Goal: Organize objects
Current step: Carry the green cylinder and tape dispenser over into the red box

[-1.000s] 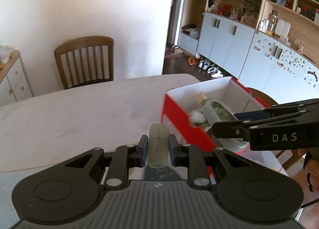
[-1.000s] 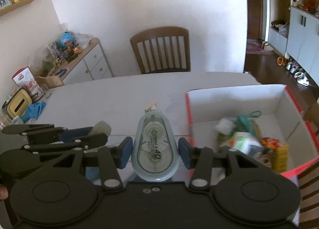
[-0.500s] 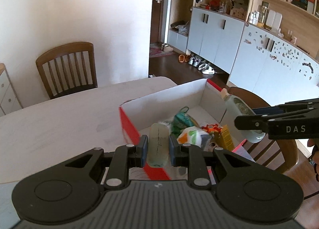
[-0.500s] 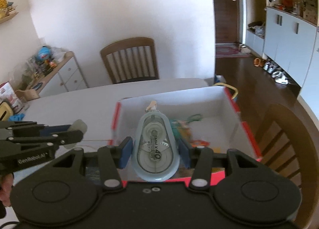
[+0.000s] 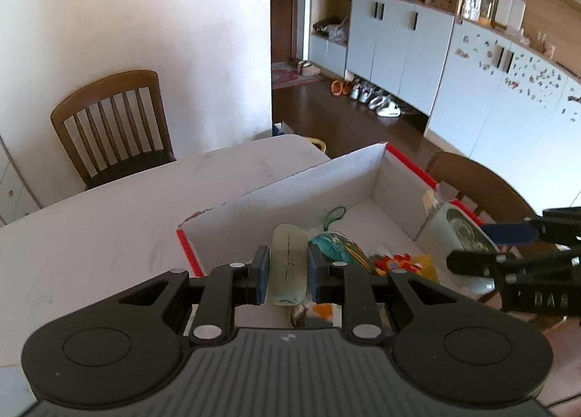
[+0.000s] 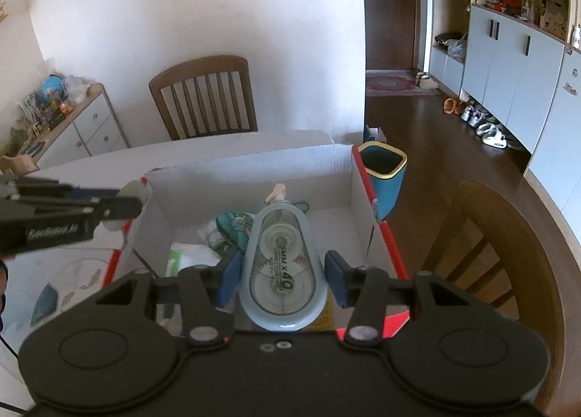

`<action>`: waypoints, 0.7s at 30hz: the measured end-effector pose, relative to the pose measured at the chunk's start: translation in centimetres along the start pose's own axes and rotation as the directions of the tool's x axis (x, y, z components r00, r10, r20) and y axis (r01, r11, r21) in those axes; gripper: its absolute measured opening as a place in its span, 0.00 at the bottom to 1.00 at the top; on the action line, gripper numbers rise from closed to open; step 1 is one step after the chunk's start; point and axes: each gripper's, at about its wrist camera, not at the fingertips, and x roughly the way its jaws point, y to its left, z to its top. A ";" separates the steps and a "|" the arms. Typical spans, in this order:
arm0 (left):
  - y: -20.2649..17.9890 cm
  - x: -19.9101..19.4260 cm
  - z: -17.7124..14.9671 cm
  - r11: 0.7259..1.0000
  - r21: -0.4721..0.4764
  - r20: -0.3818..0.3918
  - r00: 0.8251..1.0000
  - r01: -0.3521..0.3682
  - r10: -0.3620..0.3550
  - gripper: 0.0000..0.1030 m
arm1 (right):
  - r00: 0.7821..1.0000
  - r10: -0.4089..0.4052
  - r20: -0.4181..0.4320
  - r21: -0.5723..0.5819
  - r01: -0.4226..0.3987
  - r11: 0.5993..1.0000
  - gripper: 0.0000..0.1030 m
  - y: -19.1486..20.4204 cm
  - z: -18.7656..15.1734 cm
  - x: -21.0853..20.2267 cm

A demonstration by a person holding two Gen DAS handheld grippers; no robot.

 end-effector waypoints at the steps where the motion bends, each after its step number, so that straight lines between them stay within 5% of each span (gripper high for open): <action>1: -0.1 0.6 0.1 1.000 0.003 -0.009 1.000 -0.005 0.005 0.20 | 1.000 0.001 -0.008 -0.003 -0.001 1.000 0.48 0.0 0.0 0.5; 21: -1.4 10.2 0.2 1.000 0.009 -0.214 0.977 -0.026 0.027 0.21 | 0.993 -0.002 -0.119 -0.128 -0.013 0.992 0.47 0.4 -1.1 6.0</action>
